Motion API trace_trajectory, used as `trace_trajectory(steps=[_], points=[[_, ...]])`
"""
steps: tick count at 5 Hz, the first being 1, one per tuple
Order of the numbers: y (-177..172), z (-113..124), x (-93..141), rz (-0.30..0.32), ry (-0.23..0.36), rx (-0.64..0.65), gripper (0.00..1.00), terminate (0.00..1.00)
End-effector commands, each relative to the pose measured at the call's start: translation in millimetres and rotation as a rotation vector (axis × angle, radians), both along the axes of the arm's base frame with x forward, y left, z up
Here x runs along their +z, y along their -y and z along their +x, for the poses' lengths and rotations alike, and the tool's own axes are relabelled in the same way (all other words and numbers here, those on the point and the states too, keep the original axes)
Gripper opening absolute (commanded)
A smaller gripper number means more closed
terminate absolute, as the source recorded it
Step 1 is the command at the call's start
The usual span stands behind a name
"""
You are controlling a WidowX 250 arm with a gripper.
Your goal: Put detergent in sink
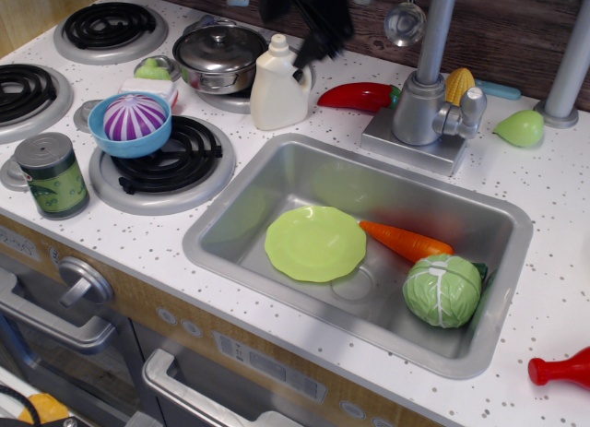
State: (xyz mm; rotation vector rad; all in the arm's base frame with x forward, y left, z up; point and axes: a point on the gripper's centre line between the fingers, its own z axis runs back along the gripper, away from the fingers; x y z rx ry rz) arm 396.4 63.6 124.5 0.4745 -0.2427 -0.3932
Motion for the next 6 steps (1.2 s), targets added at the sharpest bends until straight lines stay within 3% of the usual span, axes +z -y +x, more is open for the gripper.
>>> trace_trajectory(steps=[1, 3, 4, 6], points=[[-16, 25, 22, -0.007, 0.092, -0.102, 1.0, 0.0], [-13, 31, 3, -0.1, 0.123, -0.158, 1.0, 0.0], [-12, 33, -4, -0.143, 0.094, -0.181, 1.0, 0.0], [-21, 42, -21, -0.171, 0.045, -0.223, 1.0, 0.0]])
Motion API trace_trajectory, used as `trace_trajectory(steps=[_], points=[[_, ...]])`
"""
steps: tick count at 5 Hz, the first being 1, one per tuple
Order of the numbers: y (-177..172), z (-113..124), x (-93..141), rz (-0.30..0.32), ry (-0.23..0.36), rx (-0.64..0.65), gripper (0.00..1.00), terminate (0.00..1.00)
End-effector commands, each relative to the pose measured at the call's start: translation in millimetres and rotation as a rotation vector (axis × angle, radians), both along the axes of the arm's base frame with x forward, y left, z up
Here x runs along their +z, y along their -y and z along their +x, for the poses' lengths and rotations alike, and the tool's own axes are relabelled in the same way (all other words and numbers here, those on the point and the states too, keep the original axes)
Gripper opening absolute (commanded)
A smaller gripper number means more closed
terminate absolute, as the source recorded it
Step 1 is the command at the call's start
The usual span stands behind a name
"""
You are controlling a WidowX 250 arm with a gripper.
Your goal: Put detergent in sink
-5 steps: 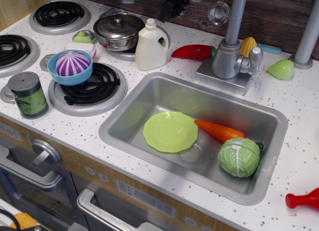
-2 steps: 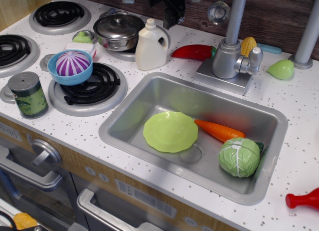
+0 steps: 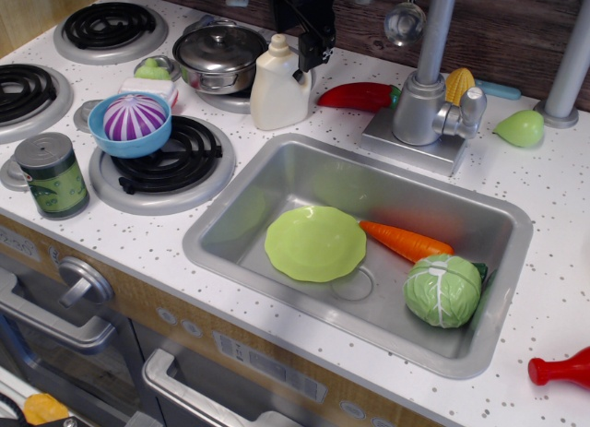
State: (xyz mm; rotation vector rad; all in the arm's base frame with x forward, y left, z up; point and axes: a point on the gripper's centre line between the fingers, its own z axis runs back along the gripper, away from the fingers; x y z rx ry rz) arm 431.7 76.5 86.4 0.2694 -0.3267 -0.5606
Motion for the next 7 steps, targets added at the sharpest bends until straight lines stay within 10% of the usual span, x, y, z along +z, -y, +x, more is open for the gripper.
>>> trace_trajectory(steps=[1, 2, 3, 7], points=[[-9, 10, 6, -0.024, 0.031, -0.028, 1.0, 0.0], [-10, 14, -5, -0.061, 0.012, -0.032, 1.0, 0.0], [-9, 11, -10, -0.091, -0.033, 0.0, 0.0, 0.0], [25, -36, 27, -0.095, -0.139, 0.134, 0.0, 0.0]])
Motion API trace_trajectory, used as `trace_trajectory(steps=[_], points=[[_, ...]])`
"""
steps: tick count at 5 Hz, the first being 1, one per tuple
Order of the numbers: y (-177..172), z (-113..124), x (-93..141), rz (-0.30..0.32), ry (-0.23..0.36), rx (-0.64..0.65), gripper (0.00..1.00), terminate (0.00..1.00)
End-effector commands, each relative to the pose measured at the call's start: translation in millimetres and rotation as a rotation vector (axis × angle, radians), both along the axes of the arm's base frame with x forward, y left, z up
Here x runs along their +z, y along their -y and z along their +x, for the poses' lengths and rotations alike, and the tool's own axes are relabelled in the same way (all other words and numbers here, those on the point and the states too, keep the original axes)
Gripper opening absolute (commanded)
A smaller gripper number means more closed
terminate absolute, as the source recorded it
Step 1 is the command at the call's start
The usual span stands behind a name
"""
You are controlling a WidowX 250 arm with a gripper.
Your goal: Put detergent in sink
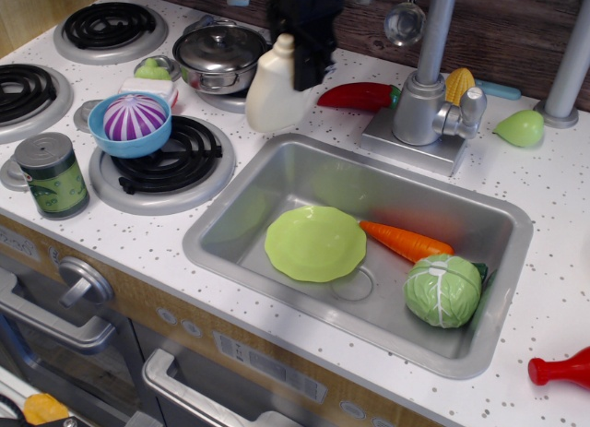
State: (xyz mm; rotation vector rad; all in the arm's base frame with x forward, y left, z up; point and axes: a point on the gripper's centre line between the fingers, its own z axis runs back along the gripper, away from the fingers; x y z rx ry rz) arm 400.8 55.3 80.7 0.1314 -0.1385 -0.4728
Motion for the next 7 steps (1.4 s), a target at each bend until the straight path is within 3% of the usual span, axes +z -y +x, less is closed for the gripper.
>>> trace_trajectory(steps=[1, 2, 3, 4, 5, 6, 7], points=[[26, -36, 29, 0.007, 0.079, 0.121, 0.0, 0.0], [50, -57, 2, -0.04, 0.1, 0.158, 0.0, 0.0], [77, -76, -32, -0.046, 0.161, 0.176, 0.0, 0.0], [85, -83, -59, -0.09, 0.164, 0.136, 0.0, 0.0], [93, -89, -69, -0.115, 0.163, 0.107, 0.0, 0.0], [97, -91, -82, -0.154, 0.189, 0.074, 1.0, 0.0], [103, -93, -89, -0.209, 0.194, 0.071, 1.0, 1.0]])
